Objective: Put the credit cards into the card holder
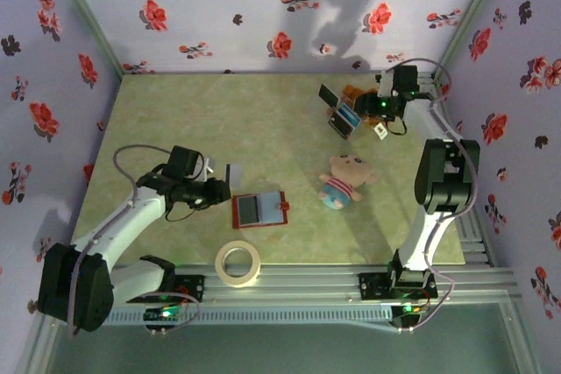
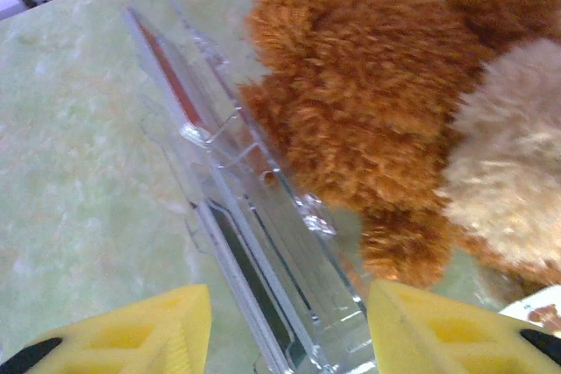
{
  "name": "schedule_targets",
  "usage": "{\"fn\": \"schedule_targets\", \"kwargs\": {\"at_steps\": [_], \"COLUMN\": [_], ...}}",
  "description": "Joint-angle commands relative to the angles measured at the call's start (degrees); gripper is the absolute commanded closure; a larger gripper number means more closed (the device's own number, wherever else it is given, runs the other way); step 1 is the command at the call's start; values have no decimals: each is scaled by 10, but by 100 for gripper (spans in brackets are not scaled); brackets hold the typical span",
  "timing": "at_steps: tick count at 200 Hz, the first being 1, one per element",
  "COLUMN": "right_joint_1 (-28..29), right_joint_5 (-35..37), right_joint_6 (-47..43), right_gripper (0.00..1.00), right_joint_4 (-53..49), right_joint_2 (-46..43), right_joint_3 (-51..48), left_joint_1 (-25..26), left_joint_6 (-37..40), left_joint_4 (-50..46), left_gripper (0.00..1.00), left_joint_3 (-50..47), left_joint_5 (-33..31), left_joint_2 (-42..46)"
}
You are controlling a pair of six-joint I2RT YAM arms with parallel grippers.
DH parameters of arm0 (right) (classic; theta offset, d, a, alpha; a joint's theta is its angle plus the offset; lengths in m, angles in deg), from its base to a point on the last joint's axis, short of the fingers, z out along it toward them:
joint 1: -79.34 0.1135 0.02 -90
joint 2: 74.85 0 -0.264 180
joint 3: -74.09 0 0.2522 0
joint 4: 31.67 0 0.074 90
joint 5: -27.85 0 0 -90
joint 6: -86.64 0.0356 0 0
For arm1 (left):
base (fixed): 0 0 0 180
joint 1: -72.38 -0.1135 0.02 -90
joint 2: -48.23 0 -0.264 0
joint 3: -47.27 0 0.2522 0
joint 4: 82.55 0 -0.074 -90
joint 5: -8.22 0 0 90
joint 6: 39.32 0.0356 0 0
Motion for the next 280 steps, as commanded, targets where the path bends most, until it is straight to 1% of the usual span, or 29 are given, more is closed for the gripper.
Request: {"fn": "schedule_targets", "kwargs": {"at_steps": [1,27,48,71,88,101,114,135,153,165,175,201,215,243,280], "right_joint_1": [1,1,3,2,1,2,2,1,1,1,3,5,6,15,47], "right_joint_5": [-60,-56,-6,43,45,39,41,59,47,22,1,-18,-29,-46,-39], "right_joint_6": [-41,-53,-69,-85,-87,-84,-82,-80,-86,-93,-99,-101,-102,-104,-103], "right_gripper": [51,50,46,43,40,39,38,38,40,44,50,69,76,83,84], "right_joint_4": [-26,-36,-53,-62,-65,-72,-81,-81,-86,-100,-105,-94,-92,-101,-109], "right_joint_2": [20,30,30,15,12,19,29,47,68,86,97,97,93,89,91], "right_joint_3": [22,31,38,43,52,68,84,92,97,107,108,94,91,92,89], "left_joint_1": [-4,-3,-4,-4,-4,-5,-11,-23,-28,-30,-32,-34,-33,-34,-34], "left_joint_6": [3,4,4,1,2,-4,-13,-11,-10,-15,-18,-18,-15,-14,-11], "left_joint_4": [-8,-16,-13,-20,-24,-42,-43,-37,-50,-37,-24,-28,-26,-35,-38], "left_gripper": [68,67,66,61,60,60,60,57,56,56,56,56,56,56,56], "left_joint_3": [5,8,6,8,11,19,14,9,16,7,2,12,11,11,11], "left_joint_5": [-8,-9,-11,-19,-31,-72,-98,-96,-105,-107,-103,-91,-89,-86,-77], "left_joint_2": [8,8,14,26,35,53,85,113,114,118,117,102,99,98,95]}}
